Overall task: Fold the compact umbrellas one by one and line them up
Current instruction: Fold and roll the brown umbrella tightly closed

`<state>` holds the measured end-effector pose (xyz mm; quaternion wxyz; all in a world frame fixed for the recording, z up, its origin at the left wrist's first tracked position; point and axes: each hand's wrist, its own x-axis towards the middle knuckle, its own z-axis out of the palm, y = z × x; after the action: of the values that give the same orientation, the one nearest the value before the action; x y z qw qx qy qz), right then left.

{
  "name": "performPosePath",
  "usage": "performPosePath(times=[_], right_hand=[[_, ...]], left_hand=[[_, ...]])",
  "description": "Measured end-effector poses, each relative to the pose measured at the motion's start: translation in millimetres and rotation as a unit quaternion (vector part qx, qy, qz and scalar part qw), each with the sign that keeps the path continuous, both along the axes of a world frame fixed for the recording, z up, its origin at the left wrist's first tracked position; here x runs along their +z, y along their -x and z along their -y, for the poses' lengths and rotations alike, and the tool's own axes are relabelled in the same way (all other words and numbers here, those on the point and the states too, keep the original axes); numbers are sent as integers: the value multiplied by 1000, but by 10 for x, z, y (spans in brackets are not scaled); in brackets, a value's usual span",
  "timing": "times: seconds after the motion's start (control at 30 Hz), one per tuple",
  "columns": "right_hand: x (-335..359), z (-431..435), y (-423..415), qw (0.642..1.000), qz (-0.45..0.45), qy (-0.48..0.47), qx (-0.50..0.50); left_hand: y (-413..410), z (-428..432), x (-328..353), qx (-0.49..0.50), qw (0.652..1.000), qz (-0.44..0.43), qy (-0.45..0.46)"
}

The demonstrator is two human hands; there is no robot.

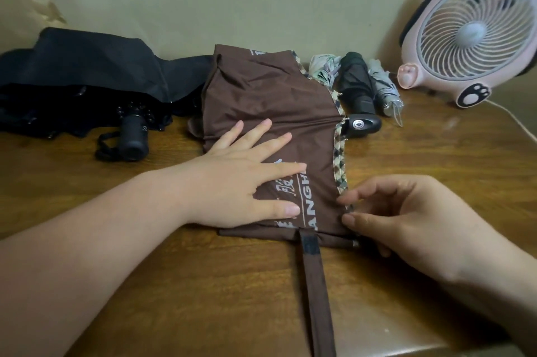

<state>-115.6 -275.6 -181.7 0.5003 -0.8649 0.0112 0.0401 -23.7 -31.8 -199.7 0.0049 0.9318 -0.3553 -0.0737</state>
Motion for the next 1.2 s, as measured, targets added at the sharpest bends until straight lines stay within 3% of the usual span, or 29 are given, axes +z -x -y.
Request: performPosePath(times=[0.1,0.17,0.23,0.33,0.4,0.5,0.7,0.83,1.0,1.2], right_hand=[[2,-30,69,998,26,65,-4],[38,-10,56,982,69,176,-10],[124,-46,-3,935,173,309,-28],[246,-299,-177,879,320,353,1],[221,-486,-391,856,350,372,80],[7,-620,-698,838,321,401,181],[-188,-324,-952,800,345,451,192],[-200,-275,-1039,785,321,474,235],[-148,-257,-978,770,277,509,267],[-121,-246,-836,777,209,507,309]], left_hand=[[20,-3,-6,-5,1000,-8,-4],[29,-8,-8,-5,1000,-15,-9],[29,-8,-11,-5,1000,-15,-12],[29,-1,-13,-13,1000,5,-6],[37,6,-10,-29,999,23,21],[56,15,16,-45,997,45,45],[36,-170,148,19,999,-26,12],[44,-548,301,58,992,-109,-12],[73,-642,421,85,984,-154,-10],[114,-472,400,109,990,-77,41]])
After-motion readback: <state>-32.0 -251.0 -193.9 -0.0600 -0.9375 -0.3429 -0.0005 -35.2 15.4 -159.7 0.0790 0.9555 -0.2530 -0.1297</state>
